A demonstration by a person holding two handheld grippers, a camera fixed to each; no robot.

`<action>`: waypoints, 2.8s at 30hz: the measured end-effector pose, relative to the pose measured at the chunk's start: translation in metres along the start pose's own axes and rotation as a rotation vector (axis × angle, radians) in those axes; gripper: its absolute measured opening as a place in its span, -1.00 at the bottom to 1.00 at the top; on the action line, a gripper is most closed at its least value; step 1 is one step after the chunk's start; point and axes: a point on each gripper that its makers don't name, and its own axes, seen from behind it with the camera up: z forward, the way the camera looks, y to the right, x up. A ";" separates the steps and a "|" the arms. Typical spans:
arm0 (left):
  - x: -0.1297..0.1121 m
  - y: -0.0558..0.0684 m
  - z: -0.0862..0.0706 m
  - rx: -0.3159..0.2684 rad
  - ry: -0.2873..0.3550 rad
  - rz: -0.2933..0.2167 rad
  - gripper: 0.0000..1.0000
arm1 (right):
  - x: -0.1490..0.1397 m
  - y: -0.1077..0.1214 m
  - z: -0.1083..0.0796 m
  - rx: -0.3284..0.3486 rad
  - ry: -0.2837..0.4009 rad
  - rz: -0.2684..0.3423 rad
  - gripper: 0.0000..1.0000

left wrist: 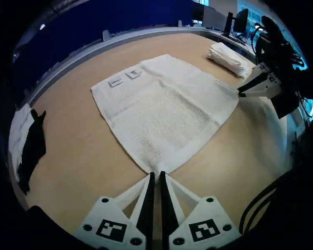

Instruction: Fold towel

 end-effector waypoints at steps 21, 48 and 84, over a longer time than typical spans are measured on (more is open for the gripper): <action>0.031 0.000 -0.054 0.032 0.079 -0.065 -0.81 | 0.041 -0.014 -0.059 -0.005 0.091 -0.005 -0.82; 0.054 0.024 -0.093 0.010 0.131 -0.101 -0.81 | 0.055 -0.029 -0.097 0.017 0.138 0.016 -0.93; 0.031 0.019 -0.063 -0.048 0.053 -0.278 -0.81 | 0.047 -0.014 -0.058 0.021 0.095 0.026 -0.92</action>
